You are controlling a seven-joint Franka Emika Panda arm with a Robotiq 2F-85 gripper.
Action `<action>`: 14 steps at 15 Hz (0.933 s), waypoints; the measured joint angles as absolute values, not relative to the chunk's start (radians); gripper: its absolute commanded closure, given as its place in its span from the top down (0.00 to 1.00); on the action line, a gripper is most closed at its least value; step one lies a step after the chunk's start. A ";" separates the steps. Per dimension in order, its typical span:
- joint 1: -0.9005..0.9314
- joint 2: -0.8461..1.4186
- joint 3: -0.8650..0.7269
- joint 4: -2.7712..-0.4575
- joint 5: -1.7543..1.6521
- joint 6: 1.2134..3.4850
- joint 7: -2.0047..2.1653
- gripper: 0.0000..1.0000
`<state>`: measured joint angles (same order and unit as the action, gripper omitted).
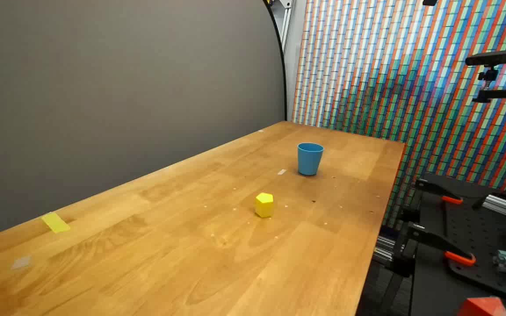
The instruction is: Put the yellow cube inside the blue cup
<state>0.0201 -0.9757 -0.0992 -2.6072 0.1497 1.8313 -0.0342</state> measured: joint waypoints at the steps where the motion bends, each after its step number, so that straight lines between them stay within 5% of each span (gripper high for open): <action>1: 0.020 -0.976 -0.099 -2.605 0.150 1.832 -0.034 1.00; 8: 0.016 -0.970 -0.087 -2.605 0.149 1.841 -0.030 1.00; 14: 0.087 -0.781 0.096 -2.659 0.202 2.097 0.013 1.00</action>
